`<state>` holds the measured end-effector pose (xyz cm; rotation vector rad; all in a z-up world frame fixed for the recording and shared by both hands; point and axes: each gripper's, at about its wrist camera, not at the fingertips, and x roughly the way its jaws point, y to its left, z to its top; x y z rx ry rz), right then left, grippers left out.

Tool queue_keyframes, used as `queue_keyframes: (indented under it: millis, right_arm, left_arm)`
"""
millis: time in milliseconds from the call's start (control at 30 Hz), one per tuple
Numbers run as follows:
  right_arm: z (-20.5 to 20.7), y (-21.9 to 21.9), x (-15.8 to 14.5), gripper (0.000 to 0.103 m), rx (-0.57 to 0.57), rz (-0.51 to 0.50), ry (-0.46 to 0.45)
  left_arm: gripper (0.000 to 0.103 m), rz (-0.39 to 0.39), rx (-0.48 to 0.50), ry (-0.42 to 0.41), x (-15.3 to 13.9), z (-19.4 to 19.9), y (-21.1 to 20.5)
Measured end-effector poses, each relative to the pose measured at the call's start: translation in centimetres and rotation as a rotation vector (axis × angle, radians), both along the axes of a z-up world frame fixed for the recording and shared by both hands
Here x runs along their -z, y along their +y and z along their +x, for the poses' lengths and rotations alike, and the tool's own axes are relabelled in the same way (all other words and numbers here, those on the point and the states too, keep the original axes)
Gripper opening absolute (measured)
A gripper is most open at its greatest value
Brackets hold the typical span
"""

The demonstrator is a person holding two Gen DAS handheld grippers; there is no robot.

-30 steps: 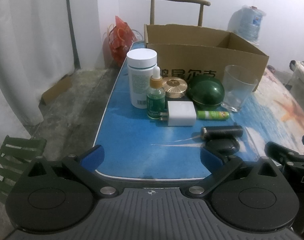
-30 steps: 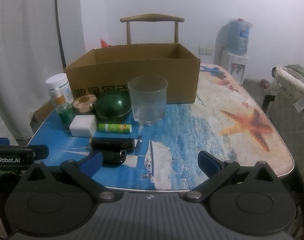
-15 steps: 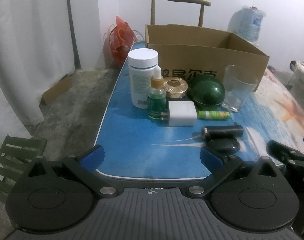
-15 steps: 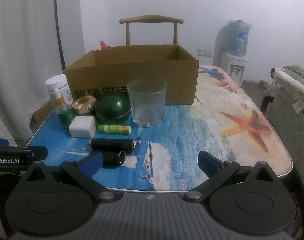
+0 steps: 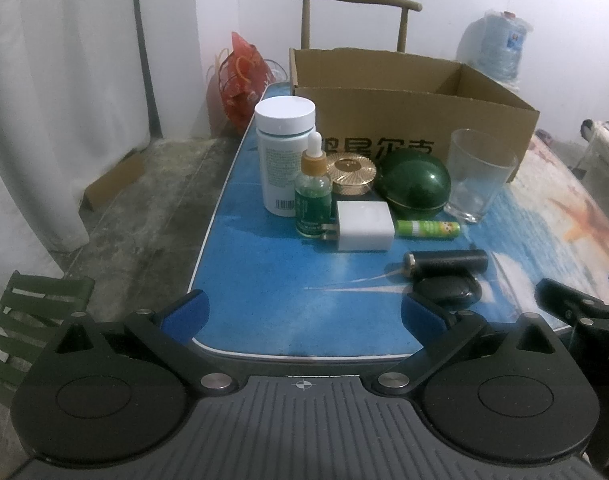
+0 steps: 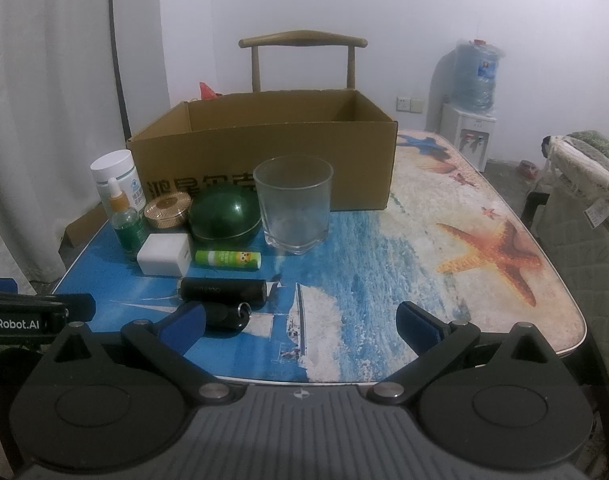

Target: Organize rigid objects

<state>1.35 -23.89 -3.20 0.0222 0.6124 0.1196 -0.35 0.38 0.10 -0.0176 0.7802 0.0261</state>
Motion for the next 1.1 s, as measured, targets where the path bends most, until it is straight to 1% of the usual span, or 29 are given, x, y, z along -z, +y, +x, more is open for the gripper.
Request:
queue_keyframes:
  millis: [1100]
  right_arm:
    - [0.59,-0.20,0.26,0.103,-0.002,0.005,0.006]
  left_arm:
    - [0.103,0.004,0.003,0.012,0.20,-0.18,0.15]
